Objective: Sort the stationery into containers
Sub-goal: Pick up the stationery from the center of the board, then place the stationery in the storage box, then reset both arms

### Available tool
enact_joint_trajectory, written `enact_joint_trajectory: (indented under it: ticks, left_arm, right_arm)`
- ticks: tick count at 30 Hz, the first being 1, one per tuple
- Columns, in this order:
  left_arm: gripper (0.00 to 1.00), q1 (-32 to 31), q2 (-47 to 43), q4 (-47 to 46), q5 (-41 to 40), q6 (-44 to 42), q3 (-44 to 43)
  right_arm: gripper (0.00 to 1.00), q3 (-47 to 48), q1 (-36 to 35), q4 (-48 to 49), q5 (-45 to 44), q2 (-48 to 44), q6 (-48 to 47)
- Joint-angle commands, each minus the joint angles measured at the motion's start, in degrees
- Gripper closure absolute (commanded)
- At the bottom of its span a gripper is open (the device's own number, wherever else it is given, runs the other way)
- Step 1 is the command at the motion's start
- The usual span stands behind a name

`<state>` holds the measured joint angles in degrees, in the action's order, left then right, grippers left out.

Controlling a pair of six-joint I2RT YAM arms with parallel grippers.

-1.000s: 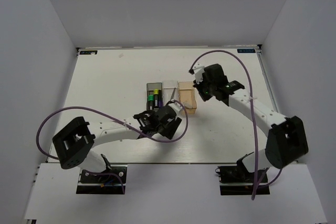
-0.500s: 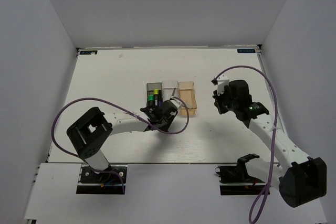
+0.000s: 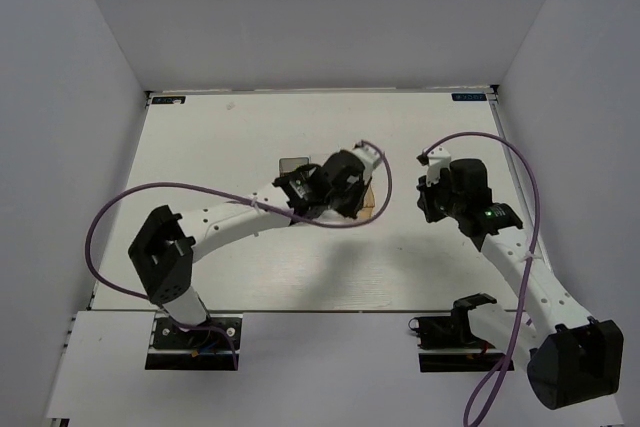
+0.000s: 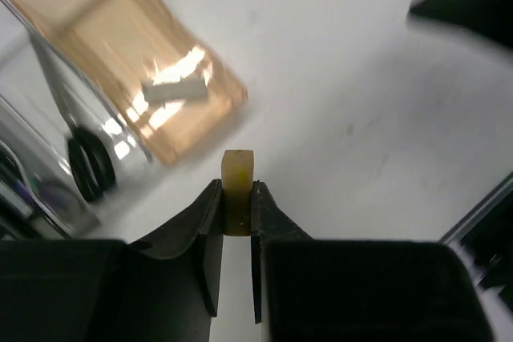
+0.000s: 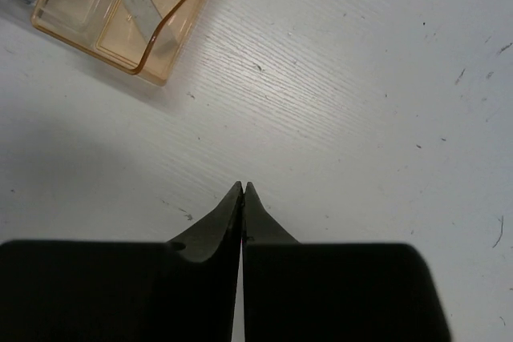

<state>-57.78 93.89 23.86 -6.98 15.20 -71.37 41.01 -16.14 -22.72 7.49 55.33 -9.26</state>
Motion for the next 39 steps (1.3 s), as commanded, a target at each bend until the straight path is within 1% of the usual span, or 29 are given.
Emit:
enact_joint_trajectory:
  ticks: [1,2,3,4,5,8,11,14,16,17,18,19,20,21,22,23,25,26,27,29,31,32,33,34,35,36,37,38,39]
  left_arm:
    - [0.96,4.07,2.69,3.12,0.30,1.23,-11.20]
    - [0.96,5.30,3.84,3.47,0.13,1.50,-12.81]
    - [0.96,5.83,7.59,4.26,0.21,3.15,-14.39]
    - [0.96,7.23,8.84,4.96,1.87,3.69,-19.02]
    - [0.94,7.85,12.60,5.49,1.89,4.39,-20.72]
    - [0.94,9.87,17.10,7.52,3.64,6.59,-27.65]
    - [0.89,10.67,21.58,9.89,4.08,7.74,-33.63]
    - [0.84,11.28,23.53,10.95,3.91,8.53,-34.45]
    - [0.83,11.37,23.97,11.04,3.82,8.70,-33.48]
    - [0.79,11.55,23.89,11.04,3.56,8.97,-32.78]
    - [0.79,11.72,24.15,10.86,3.56,9.06,-32.25]
    - [0.76,11.64,24.50,10.95,3.64,9.14,-31.81]
    - [0.70,11.81,24.42,11.03,3.56,9.32,-31.64]
    - [0.65,11.64,24.68,11.12,3.64,9.32,-31.63]
    - [0.60,11.72,24.94,11.30,3.64,9.41,-31.63]
    - [0.52,11.72,25.03,11.30,3.82,9.32,-31.63]
    - [0.40,11.72,25.12,11.21,3.82,9.32,-32.25]
    - [0.36,11.81,25.20,11.56,3.91,9.41,-32.42]
    - [0.34,11.81,25.38,11.91,3.82,9.41,-33.47]
    - [0.34,11.46,25.21,12.26,4.08,9.49,-34.27]
    - [0.44,11.55,24.86,13.06,3.73,9.23,-35.32]
    - [0.52,11.37,24.07,13.06,3.64,8.88,-35.59]
    - [0.80,11.37,23.54,13.32,3.56,8.88,-35.42]
    - [0.93,11.29,22.23,13.32,3.56,8.71,-34.37]
    - [1.00,10.85,20.22,12.97,3.47,8.79,-33.84]
    - [1.00,10.58,17.67,12.45,3.47,7.84,-33.05]
    - [1.00,10.23,15.91,11.92,2.86,7.48,-31.82]
    - [1.00,9.10,14.15,11.74,2.50,7.13,-27.02]
    - [0.93,8.74,7.87,11.48,2.41,6.86,-24.89]
  right_arm:
    - [1.00,0.21,1.11,-0.40,0.25,-1.02,0.99]
    - [1.00,0.12,1.72,-0.39,0.25,-1.28,1.52]
    - [1.00,0.21,1.90,-0.13,0.34,-1.80,1.61]
    - [1.00,-0.05,2.16,-0.22,0.42,-1.98,1.87]
    - [1.00,-0.23,2.17,0.04,0.60,-2.33,2.05]
    - [1.00,-0.06,3.39,-0.57,1.83,-3.73,2.58]
    - [1.00,-0.23,4.45,-0.22,2.27,-3.65,2.93]
    - [1.00,-0.50,5.42,0.04,2.62,-4.44,3.10]
    - [1.00,-0.50,5.86,-0.30,3.50,-4.70,3.10]
    - [1.00,-0.50,6.64,-0.39,3.94,-4.62,3.19]
    - [0.91,-0.58,6.56,-0.05,4.29,-4.62,3.19]
    - [0.84,-0.67,6.74,-0.30,4.73,-4.44,3.10]
    - [0.78,-0.59,7.09,-0.39,4.99,-4.53,3.10]
    - [0.65,-0.58,7.18,-0.39,5.34,-4.36,3.02]
    - [0.40,-0.58,7.44,-0.39,5.61,-4.35,3.02]
    - [0.36,-0.58,7.61,-0.57,5.70,-4.44,3.02]
    - [0.28,-0.58,7.96,-0.66,6.31,-4.35,3.02]
    - [0.28,-0.58,8.23,-0.66,6.57,-4.27,3.02]
    - [0.26,-0.58,8.32,-0.75,6.92,-4.27,2.93]
    - [0.26,-0.50,8.49,-0.83,7.02,-4.27,3.02]
    - [0.26,-0.41,9.02,-0.92,7.54,-4.44,3.02]
    - [0.28,-0.50,9.46,-0.92,7.80,-4.44,3.10]
    - [0.31,-0.58,9.46,-1.01,7.98,-4.62,3.02]
    - [0.37,-0.67,9.55,-1.10,9.03,-4.79,2.58]
    - [0.58,-0.76,9.72,-1.19,9.39,-4.97,2.49]
    - [0.67,-0.76,10.07,-1.01,9.74,-5.40,2.40]
    - [0.69,-0.93,10.08,-0.92,9.83,-5.67,2.66]
    - [0.61,-0.94,10.16,-0.66,10.79,-5.67,2.84]
    - [0.47,-1.11,10.25,-0.57,11.06,-5.93,2.75]
